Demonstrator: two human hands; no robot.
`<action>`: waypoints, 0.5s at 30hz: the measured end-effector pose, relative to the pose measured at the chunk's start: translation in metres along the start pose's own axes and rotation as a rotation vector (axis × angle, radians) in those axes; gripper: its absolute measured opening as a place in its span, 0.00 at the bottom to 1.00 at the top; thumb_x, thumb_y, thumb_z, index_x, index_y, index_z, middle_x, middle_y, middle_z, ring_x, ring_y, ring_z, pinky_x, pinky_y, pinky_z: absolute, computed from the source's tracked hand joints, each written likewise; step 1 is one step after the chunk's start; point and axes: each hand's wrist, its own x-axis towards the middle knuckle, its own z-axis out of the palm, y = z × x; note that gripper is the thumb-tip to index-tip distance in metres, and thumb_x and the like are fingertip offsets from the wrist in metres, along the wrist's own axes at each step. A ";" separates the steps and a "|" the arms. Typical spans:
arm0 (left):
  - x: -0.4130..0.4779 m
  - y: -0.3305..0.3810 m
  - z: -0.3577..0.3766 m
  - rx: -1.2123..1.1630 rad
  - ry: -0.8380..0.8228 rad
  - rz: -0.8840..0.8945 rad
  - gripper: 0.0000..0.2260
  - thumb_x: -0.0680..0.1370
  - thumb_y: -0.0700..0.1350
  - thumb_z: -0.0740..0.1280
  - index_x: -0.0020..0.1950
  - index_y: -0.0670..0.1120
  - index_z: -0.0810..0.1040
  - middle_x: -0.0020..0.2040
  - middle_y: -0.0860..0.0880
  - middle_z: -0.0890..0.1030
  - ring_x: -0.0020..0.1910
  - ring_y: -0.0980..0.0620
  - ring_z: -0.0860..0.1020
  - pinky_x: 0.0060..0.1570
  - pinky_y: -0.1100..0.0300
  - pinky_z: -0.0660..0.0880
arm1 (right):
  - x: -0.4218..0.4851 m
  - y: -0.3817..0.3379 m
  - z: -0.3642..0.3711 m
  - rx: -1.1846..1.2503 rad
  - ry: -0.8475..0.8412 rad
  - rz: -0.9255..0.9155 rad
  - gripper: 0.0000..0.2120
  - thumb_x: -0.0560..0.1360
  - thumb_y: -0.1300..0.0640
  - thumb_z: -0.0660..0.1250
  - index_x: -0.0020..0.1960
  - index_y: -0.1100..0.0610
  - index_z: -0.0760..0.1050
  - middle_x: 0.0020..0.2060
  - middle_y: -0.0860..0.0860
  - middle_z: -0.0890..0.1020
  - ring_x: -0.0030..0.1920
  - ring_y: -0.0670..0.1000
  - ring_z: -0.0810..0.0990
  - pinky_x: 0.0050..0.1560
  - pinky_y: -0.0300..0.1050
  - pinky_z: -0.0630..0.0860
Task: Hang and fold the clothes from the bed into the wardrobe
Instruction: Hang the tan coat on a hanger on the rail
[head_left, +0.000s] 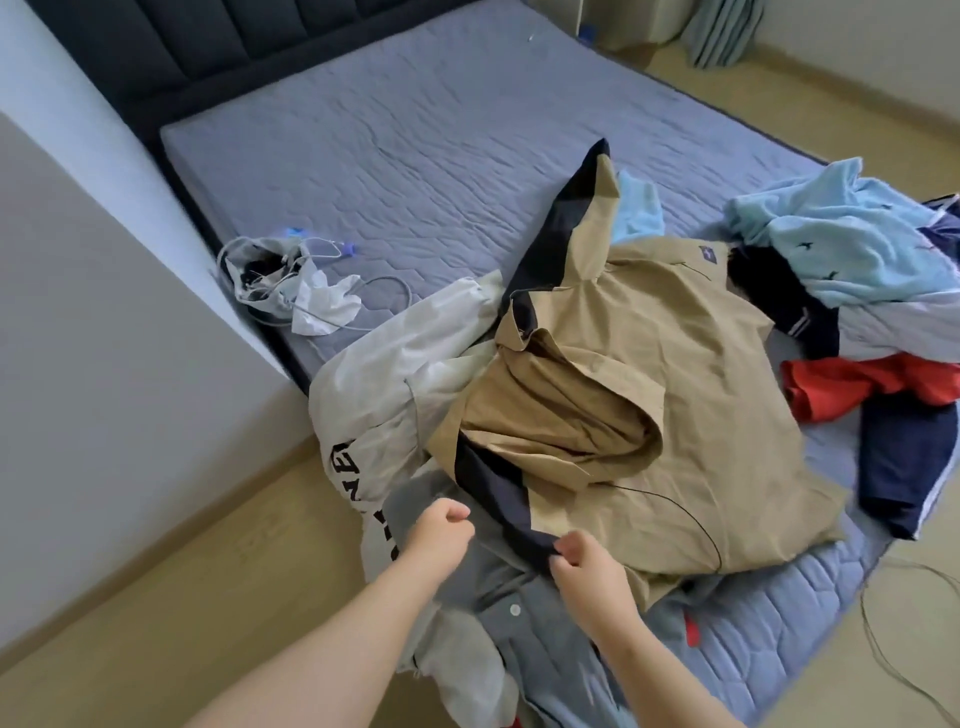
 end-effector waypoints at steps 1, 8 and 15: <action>0.011 0.007 0.007 -0.067 0.011 -0.063 0.12 0.76 0.43 0.61 0.59 0.49 0.73 0.51 0.49 0.76 0.46 0.48 0.76 0.45 0.57 0.73 | 0.014 0.001 -0.004 -0.002 -0.007 0.014 0.10 0.76 0.58 0.59 0.56 0.54 0.73 0.48 0.49 0.76 0.45 0.48 0.71 0.41 0.40 0.65; 0.075 0.040 0.052 -0.706 -0.095 -0.387 0.36 0.72 0.52 0.70 0.75 0.49 0.57 0.74 0.48 0.62 0.71 0.46 0.63 0.71 0.48 0.59 | 0.079 0.014 -0.013 0.087 -0.056 0.096 0.11 0.76 0.57 0.59 0.58 0.53 0.71 0.50 0.49 0.76 0.48 0.50 0.74 0.46 0.40 0.69; 0.090 0.041 0.064 -0.689 0.054 -0.326 0.35 0.74 0.32 0.66 0.75 0.51 0.55 0.70 0.44 0.68 0.62 0.42 0.72 0.55 0.47 0.74 | 0.093 0.017 -0.015 0.223 -0.019 0.108 0.19 0.75 0.59 0.59 0.66 0.51 0.64 0.49 0.49 0.76 0.46 0.50 0.76 0.48 0.44 0.73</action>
